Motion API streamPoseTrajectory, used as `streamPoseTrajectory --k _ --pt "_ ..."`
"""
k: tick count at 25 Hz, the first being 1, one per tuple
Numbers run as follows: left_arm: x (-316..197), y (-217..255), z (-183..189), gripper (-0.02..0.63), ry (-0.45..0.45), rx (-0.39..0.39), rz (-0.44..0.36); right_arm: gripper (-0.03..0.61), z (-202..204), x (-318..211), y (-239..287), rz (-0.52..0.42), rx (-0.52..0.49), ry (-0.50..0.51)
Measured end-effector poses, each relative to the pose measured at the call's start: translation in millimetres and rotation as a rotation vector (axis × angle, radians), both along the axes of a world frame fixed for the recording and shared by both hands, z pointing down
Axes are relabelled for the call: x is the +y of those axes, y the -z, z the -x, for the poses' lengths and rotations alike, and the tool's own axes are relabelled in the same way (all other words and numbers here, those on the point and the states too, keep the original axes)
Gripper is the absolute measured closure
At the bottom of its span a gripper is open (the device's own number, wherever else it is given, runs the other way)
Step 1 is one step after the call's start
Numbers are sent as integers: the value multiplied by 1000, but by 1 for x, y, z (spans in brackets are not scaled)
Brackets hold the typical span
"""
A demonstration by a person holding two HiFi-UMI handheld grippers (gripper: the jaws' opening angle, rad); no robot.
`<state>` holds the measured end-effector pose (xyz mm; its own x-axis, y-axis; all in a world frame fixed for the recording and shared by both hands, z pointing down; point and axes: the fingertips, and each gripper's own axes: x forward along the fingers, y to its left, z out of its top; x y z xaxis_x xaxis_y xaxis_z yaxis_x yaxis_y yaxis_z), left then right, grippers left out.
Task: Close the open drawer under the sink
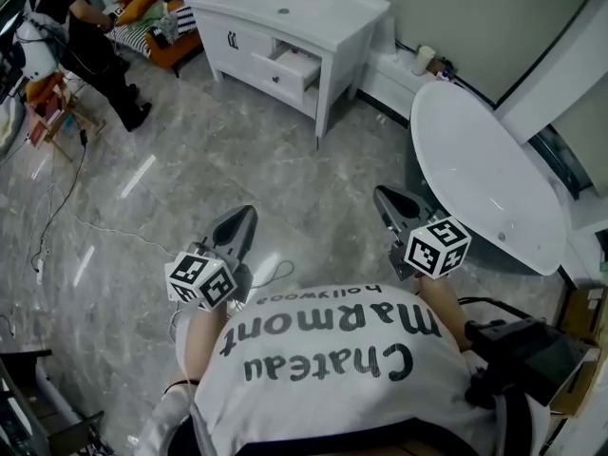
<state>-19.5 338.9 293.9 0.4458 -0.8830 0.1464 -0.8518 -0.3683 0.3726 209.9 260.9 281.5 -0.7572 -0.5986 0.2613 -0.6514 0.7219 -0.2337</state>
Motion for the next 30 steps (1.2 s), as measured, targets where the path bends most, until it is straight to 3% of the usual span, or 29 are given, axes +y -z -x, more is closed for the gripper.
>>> streamPoseTrajectory --k 4,9,16,20,30 --pt "-19 1 27 606 5 -14 -2 566 22 -16 7 -59 12 -21" --pt "-34 -3 52 606 46 21 23 566 44 -31 4 -44 38 -1" --pt "-32 -8 53 606 -8 25 18 566 69 -41 -13 -24 125 44" --pt "-41 -20 58 606 13 -8 50 566 77 -54 -24 -21 171 34" --pt "-83 -26 80 606 95 -17 76 566 100 -118 -26 50 73 54"
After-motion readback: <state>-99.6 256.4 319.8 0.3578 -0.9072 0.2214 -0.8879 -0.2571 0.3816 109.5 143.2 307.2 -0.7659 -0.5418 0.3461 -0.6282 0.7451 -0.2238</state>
